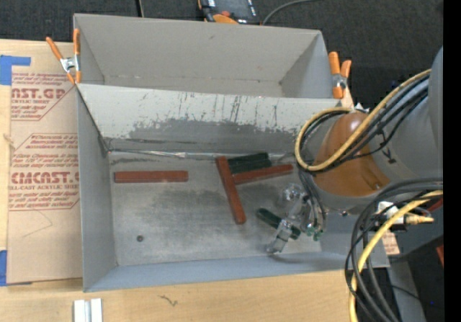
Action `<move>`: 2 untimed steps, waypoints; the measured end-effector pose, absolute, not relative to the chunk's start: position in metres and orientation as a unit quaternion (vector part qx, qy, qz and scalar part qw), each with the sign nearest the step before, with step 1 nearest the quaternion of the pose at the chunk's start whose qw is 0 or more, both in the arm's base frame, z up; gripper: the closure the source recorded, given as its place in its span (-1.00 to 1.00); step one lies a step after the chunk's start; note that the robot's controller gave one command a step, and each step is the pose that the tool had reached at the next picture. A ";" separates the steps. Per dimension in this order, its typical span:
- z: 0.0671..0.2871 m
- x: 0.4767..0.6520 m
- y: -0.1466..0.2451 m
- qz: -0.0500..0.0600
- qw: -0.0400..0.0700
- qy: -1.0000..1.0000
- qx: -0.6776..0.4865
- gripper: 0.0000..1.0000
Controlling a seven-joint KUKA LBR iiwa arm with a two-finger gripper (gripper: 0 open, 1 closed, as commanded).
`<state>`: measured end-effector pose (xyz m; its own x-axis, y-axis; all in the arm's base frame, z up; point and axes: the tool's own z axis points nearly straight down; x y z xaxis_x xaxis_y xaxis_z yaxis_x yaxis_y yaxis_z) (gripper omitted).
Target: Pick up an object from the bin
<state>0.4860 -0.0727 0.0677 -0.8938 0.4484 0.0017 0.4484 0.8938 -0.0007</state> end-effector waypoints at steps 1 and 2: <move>0.068 0.487 -0.073 0.000 0.000 -0.973 -0.230 1.00; 0.146 0.489 -0.073 -0.001 -0.004 -0.973 -0.230 1.00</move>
Offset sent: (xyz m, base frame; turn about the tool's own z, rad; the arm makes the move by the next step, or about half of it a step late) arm 0.0000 0.0000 0.0000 0.0000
